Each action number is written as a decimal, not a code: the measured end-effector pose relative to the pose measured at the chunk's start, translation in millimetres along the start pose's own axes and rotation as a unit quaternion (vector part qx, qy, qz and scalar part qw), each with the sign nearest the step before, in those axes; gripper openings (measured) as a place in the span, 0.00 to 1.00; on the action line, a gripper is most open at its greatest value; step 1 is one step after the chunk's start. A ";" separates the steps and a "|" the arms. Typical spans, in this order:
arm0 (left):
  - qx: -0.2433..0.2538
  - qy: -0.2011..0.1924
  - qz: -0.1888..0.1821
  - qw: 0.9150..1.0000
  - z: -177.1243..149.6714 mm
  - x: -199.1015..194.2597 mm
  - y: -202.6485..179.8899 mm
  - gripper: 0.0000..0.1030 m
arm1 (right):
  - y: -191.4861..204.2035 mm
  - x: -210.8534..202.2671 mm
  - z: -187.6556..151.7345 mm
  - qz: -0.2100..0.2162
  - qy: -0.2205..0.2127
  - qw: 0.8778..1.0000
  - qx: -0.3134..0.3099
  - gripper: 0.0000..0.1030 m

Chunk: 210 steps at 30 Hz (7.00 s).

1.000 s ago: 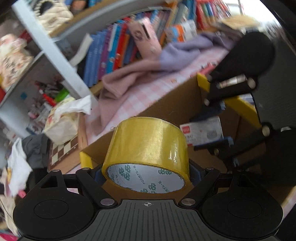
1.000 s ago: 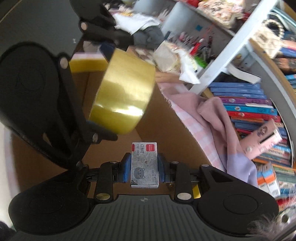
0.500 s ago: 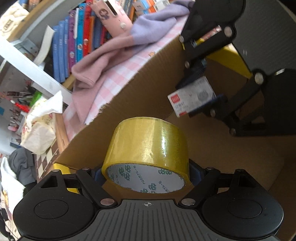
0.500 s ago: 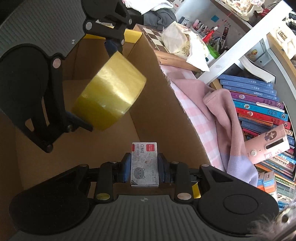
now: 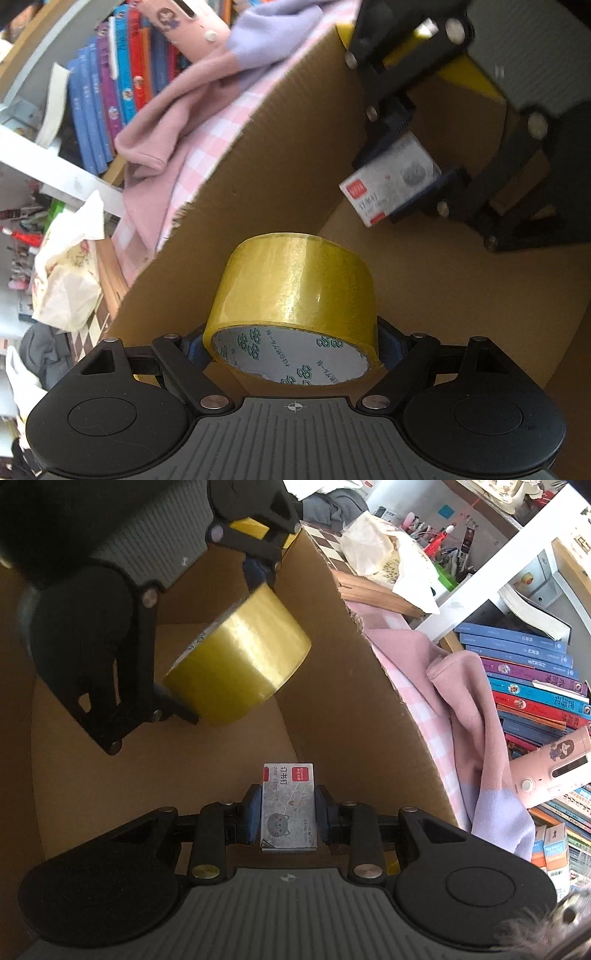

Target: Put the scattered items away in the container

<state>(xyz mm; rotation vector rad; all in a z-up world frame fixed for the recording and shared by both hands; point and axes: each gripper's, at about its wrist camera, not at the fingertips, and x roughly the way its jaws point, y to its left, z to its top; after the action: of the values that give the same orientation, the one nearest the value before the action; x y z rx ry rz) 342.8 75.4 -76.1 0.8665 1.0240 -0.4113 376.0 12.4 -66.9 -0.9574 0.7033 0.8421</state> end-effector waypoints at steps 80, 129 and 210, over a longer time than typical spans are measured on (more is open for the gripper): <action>-0.320 -0.237 0.139 0.907 -126.8 -242.1 -110.3 0.92 | 121.8 -238.3 -80.2 -0.148 -0.151 0.900 0.382 0.38; -0.388 -0.206 0.013 0.898 -137.0 -205.7 -198.3 0.92 | 205.2 -238.8 -146.5 -0.190 -0.042 0.864 0.464 0.44; -0.511 -0.110 0.042 0.852 150.0 -50.3 -137.2 0.46 | -103.0 -118.8 -302.3 -0.075 -0.061 0.847 0.522 0.62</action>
<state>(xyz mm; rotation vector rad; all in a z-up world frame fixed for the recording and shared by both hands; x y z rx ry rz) 312.5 -130.8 -55.7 -0.1070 0.8172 0.1389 361.9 -327.8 -52.2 0.0390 0.8145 0.2666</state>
